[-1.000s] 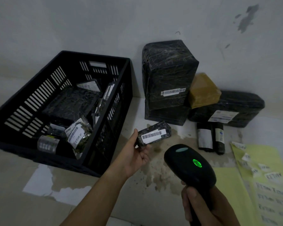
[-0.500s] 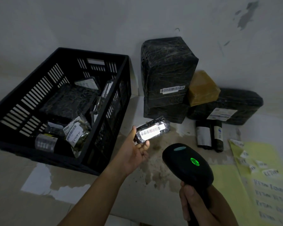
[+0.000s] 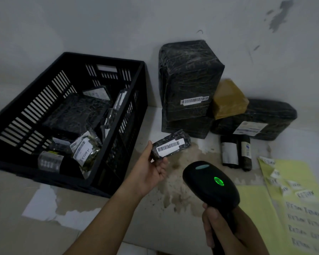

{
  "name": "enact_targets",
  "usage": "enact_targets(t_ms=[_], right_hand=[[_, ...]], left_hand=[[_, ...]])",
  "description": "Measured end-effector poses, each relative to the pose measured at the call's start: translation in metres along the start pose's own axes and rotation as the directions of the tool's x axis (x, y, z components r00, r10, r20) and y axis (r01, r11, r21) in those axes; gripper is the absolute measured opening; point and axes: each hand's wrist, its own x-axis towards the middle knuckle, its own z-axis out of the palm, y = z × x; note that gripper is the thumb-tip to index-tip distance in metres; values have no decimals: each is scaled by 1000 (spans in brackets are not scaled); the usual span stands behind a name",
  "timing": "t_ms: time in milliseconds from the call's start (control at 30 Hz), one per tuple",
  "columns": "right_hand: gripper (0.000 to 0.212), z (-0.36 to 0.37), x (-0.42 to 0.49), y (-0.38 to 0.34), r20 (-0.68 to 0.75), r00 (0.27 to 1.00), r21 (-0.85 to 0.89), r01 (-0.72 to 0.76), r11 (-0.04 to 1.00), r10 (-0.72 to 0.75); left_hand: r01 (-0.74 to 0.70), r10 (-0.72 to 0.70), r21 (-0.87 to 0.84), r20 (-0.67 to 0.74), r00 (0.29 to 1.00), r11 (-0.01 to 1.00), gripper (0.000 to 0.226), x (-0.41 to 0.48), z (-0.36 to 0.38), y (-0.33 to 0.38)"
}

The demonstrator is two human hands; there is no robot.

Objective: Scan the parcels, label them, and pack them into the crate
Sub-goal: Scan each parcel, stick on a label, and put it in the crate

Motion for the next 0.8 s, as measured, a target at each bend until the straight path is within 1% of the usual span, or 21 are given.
enact_targets(t_ms=[67, 133, 167, 200, 267, 367, 433, 500, 533, 667, 733, 800], right_hand=[[53, -1, 9, 2, 2, 1000, -43, -12, 999, 12], [38, -3, 28, 13, -5, 1000, -117, -17, 993, 16], [27, -4, 42, 22, 12, 1000, -154, -16, 988, 18], [23, -6, 58, 33, 43, 999, -192, -9, 981, 17], [32, -9, 95, 64, 77, 997, -315, 6, 949, 19], [43, -11, 145, 109, 25, 999, -502, 41, 864, -33], [52, -11, 170, 135, 7, 999, -583, 46, 811, -51], [60, -10, 187, 155, 11, 1000, -589, 21, 808, -18], [61, -9, 194, 163, 9, 1000, -593, 14, 805, -11], [58, 2, 209, 185, -7, 1000, -634, 13, 773, -22], [55, 7, 214, 191, -14, 999, -646, 14, 763, -30], [57, 12, 216, 197, -17, 999, -669, 8, 743, -27]], left_hand=[[-3, 3, 1, 1, 1000, 1000, 54, 0, 0, 0], [-8, 8, 8, 4, 1000, 1000, 49, -1, 1, 0], [-7, 7, 17, 6, 1000, 1000, 47, -1, 1, 0], [-3, 3, 31, 9, 1000, 1000, 44, -1, 1, -1], [11, -11, 76, 10, 1000, 997, 42, 0, -1, -3], [5, -2, 167, -21, 1000, 986, 44, 5, -3, -9], [-28, 36, 235, -30, 999, 972, 37, 5, -3, -13], [-48, 61, 280, -39, 997, 959, 28, 5, -5, -16], [-57, 73, 296, -45, 996, 953, 28, 5, -6, -18], [-106, 138, 405, -52, 989, 908, 43, 5, -13, -22], [-130, 172, 467, -48, 984, 875, 40, 5, -16, -24], [-137, 194, 520, -56, 979, 843, 34, 5, -17, -25]])
